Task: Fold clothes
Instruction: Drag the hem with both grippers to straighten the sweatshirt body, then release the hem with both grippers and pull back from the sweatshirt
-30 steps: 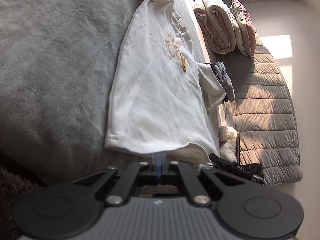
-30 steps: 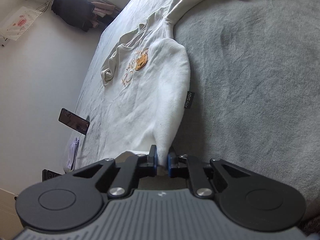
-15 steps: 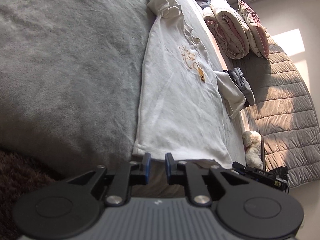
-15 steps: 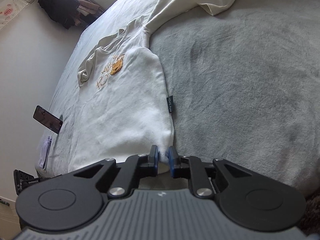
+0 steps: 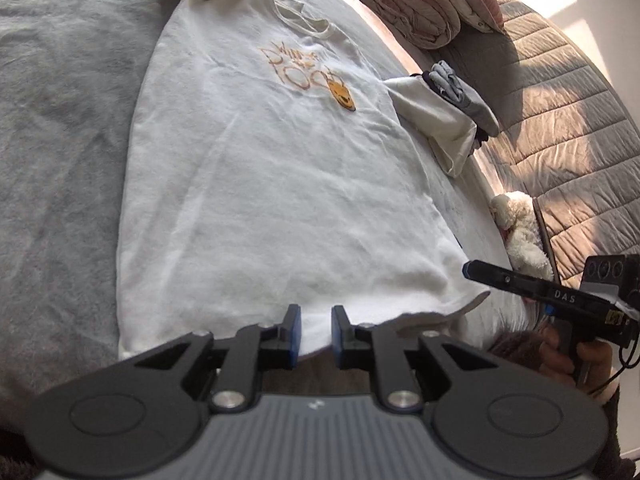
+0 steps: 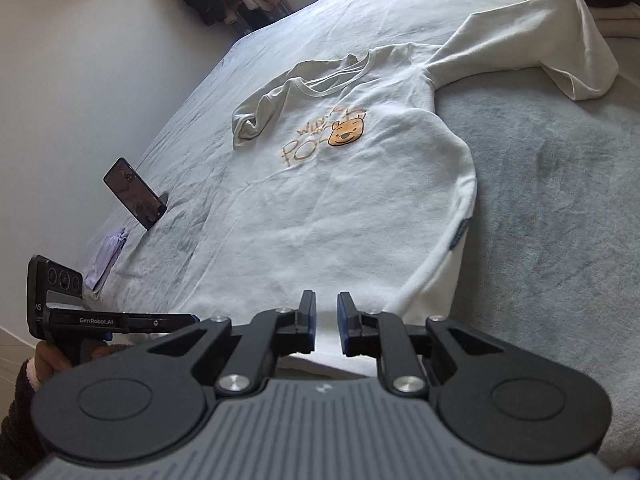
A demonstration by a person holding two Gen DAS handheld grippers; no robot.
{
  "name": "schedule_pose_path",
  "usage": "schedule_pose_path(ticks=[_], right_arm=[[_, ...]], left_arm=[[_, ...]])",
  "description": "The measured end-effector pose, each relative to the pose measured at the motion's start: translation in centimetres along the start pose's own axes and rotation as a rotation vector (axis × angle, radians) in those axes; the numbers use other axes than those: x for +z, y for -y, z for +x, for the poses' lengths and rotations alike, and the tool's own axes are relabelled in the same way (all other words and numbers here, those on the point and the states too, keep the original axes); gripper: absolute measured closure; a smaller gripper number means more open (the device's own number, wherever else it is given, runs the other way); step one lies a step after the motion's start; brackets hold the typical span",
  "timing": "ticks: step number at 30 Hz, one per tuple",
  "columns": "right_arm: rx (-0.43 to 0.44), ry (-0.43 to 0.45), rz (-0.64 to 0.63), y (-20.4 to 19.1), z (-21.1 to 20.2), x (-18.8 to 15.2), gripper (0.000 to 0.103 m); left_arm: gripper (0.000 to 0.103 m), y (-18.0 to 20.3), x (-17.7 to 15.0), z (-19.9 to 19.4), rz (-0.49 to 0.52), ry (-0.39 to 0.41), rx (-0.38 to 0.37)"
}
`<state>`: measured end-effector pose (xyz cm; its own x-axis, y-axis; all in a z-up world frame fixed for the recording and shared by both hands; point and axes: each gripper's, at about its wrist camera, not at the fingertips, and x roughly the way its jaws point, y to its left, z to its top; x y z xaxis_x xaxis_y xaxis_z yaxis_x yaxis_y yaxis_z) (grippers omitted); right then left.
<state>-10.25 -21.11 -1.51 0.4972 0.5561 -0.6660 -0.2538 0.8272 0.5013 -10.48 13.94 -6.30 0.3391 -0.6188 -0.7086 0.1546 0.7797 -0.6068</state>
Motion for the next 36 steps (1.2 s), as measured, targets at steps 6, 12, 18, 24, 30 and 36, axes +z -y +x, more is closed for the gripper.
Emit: schedule_pose_path(ticks=[6,12,18,24,30,36], right_arm=[[-0.076,-0.019,0.041,2.9,-0.7,-0.6,0.078],[-0.075,-0.042,-0.126,0.4,0.0,-2.1,0.077],[-0.037,-0.061,-0.349,-3.5,1.2,-3.8,0.057],[0.027,-0.039,-0.615,-7.2,3.0,-5.6,0.057],[0.07,-0.081,-0.744,-8.7,5.1,-6.0,0.058],[0.022,-0.141,-0.811,-8.6,7.6,-6.2,0.066]], left_arm=[[0.086,0.0,-1.0,-0.4,0.045,-0.034,-0.002],[0.078,1.4,-2.0,-2.2,0.172,0.048,0.063],[0.067,5.2,-3.7,-1.6,0.485,0.099,0.164],[0.067,7.2,-5.0,-0.8,0.675,0.129,0.165],[0.067,7.6,-5.0,0.9,0.744,0.073,0.162],[0.067,7.0,-4.7,1.8,0.752,0.035,0.152]])
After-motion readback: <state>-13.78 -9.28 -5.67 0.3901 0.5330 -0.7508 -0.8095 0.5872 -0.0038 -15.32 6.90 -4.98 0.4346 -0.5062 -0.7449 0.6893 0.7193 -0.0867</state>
